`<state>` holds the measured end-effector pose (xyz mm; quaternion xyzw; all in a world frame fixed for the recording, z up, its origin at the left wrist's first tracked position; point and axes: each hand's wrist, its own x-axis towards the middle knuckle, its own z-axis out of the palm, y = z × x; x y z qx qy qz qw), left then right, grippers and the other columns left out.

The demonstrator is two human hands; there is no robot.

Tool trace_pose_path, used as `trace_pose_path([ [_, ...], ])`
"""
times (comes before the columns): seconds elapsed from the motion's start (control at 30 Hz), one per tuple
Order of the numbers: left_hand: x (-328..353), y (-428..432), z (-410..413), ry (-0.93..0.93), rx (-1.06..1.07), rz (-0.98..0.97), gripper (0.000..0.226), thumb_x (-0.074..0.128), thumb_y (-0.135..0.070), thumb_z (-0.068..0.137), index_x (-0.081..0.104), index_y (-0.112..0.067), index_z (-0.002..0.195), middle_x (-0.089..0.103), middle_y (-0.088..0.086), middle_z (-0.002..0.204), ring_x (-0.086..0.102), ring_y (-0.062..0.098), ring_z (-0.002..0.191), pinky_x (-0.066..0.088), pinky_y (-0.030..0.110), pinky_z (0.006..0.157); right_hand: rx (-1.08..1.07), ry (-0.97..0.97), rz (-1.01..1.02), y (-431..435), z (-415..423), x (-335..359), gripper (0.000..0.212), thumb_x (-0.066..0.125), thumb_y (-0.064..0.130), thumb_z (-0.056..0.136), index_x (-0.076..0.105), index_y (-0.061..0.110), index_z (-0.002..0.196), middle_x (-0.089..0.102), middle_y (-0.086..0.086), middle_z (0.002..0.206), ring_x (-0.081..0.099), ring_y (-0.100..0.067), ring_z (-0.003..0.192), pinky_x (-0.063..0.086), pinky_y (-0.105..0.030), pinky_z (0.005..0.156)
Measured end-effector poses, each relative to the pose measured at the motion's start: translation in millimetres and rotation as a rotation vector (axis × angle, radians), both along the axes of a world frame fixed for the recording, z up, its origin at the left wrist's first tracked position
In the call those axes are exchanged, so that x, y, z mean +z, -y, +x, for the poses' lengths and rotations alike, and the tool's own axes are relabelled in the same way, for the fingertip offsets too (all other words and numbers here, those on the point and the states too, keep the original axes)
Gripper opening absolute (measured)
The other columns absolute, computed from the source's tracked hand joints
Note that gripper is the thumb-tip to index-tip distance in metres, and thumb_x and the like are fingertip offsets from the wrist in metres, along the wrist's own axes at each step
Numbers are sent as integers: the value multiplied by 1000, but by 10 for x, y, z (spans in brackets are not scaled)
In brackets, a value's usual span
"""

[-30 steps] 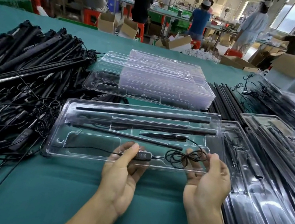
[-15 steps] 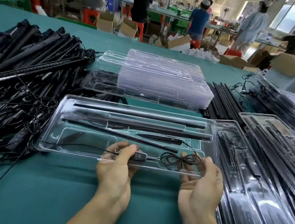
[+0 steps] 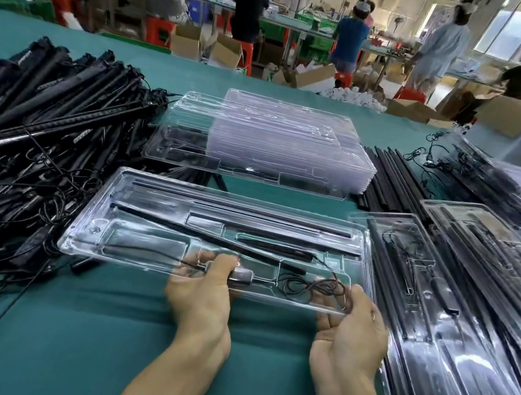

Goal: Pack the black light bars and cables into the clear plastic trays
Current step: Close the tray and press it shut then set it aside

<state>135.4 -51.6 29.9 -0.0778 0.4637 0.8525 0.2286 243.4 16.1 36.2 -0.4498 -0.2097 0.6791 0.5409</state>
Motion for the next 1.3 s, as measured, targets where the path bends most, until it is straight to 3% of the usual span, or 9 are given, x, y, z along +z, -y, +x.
trace_pose_path([
  [0.1, 8, -18, 24, 5, 7, 18, 30, 66, 11, 80, 53, -16, 81, 60, 5, 60, 65, 18, 47, 46, 43, 79, 63, -65, -5, 35, -15, 26, 5, 58, 24, 97, 57, 19, 95, 65, -4, 93, 65, -18, 72, 54, -25, 52],
  [0.3, 31, -67, 167, 64, 5, 46, 34, 69, 11, 81, 53, -19, 78, 63, 8, 67, 63, 26, 60, 47, 44, 81, 210, -216, 24, 207, -70, 14, 33, 65, 39, 87, 62, 19, 113, 67, -3, 108, 66, -24, 91, 56, -42, 73],
  [0.4, 47, -67, 219, 96, -14, 54, 34, 69, 11, 81, 53, -19, 79, 63, 17, 81, 61, 27, 65, 48, 43, 79, 226, -223, 36, 225, -95, 5, 26, 65, 42, 82, 64, 20, 95, 69, -3, 95, 68, -24, 84, 59, -43, 67],
  [0.5, 61, -22, 203, 87, -19, 61, 33, 68, 11, 81, 52, -18, 82, 61, 19, 79, 61, 28, 63, 49, 40, 74, 132, -191, -8, 110, -23, 25, 24, 56, 45, 94, 62, 24, 103, 67, -2, 96, 65, -20, 85, 56, -36, 63],
  [0.73, 81, 59, 145, 65, -31, 43, 34, 71, 8, 81, 54, -21, 80, 66, 10, 75, 66, 19, 56, 52, 34, 68, 59, 5, 39, -69, 128, -16, 16, 56, 22, 99, 64, 20, 85, 70, 3, 82, 66, -11, 65, 47, -23, 53],
  [0.87, 72, 81, 143, 104, -94, 33, 33, 72, 5, 81, 54, -22, 82, 69, 16, 84, 66, 28, 70, 51, 43, 86, 3, 26, 49, -116, 110, 5, 15, 59, 20, 97, 64, 17, 84, 70, -1, 81, 66, -14, 68, 54, -23, 52],
  [0.97, 69, 88, 129, 100, -177, 9, 27, 74, -2, 82, 56, -21, 85, 72, 8, 78, 70, 25, 70, 51, 37, 84, -56, 7, 54, -154, 69, 37, 16, 58, 16, 98, 60, 14, 82, 67, -4, 77, 65, -15, 67, 55, -23, 51],
  [1.17, 130, 186, 124, 144, -420, 12, 4, 70, -19, 83, 68, -15, 82, 75, 6, 80, 70, 10, 64, 55, 19, 52, -139, 35, 67, -255, 71, 66, 22, 58, 17, 98, 55, 18, 76, 63, -1, 73, 61, -11, 57, 51, -26, 49],
  [1.3, 219, 463, 126, 73, -912, -145, 34, 75, -38, 72, 76, -11, 92, 76, 7, 98, 72, 20, 82, 60, 31, 59, -202, 70, 103, -369, 112, 133, 27, 59, 19, 97, 53, 21, 70, 57, 4, 63, 54, -13, 57, 48, -28, 55],
])
